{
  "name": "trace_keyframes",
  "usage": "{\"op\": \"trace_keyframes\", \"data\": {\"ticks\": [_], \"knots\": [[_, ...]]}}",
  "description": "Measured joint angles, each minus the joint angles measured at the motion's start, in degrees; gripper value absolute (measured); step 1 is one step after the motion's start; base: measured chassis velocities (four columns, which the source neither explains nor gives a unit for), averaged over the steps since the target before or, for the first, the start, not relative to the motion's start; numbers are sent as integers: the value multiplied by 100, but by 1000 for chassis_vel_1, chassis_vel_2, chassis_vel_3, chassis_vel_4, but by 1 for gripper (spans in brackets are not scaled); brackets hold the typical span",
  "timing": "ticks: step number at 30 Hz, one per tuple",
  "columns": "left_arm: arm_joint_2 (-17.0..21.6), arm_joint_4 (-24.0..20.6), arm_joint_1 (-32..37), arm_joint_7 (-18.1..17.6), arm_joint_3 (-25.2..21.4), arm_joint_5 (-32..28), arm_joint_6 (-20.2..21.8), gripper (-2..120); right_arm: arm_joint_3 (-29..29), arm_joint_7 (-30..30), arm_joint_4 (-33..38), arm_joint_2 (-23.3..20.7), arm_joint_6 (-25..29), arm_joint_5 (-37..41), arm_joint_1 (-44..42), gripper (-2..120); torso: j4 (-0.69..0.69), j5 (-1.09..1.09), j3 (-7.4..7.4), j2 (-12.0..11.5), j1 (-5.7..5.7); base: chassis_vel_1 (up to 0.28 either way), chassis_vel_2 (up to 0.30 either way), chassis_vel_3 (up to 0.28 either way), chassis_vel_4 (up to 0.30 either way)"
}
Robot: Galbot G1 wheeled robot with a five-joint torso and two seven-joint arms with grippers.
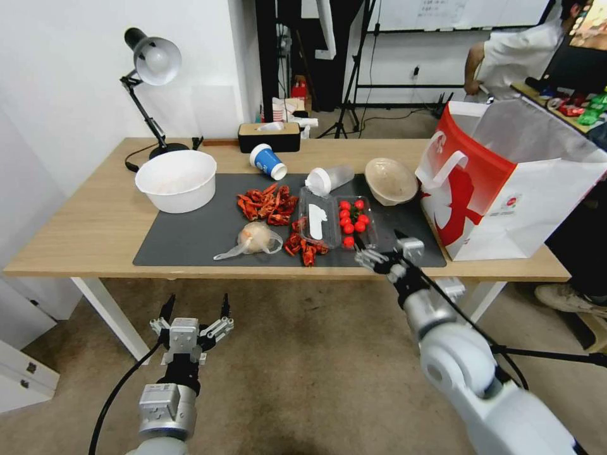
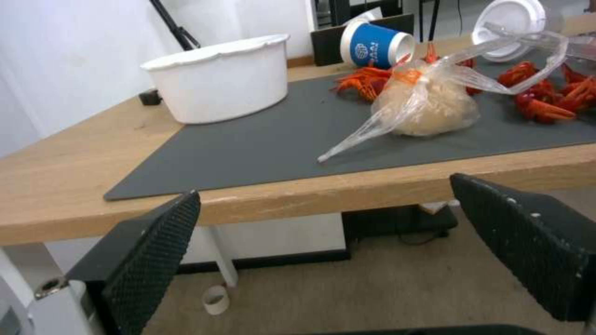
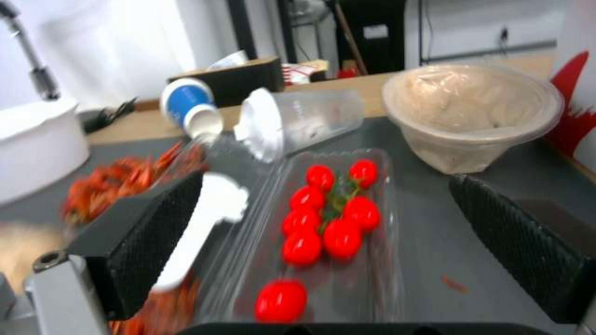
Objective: Pick up the trash from the table and place it into the takeout bag.
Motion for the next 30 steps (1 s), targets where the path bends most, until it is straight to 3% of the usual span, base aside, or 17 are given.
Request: {"op": "trace_keyframes", "data": {"ticks": [9, 16, 23, 30], "knots": [[-58, -51, 82, 0, -42, 56, 1, 100, -114, 1215, -682, 292, -410, 1965, 1169, 100, 0, 0, 0, 0, -1, 0, 0, 0, 0], [-79, -58, 107, -5, -65, 75, 2, 100, 154, 1947, -948, 547, -559, 2826, 1695, 100, 0, 1, 0, 0, -1, 0, 0, 0, 0], [-85, -57, 105, -8, -61, 82, 2, 100, 318, 2643, -1190, 602, -668, 3511, 2236, 100, 0, 0, 0, 0, -1, 0, 0, 0, 0], [-84, -57, 117, -11, -70, 83, 2, 100, 337, 3013, -1309, 605, -755, 3573, 2450, 100, 0, 0, -1, 0, -1, 0, 0, 0, 0]]}}
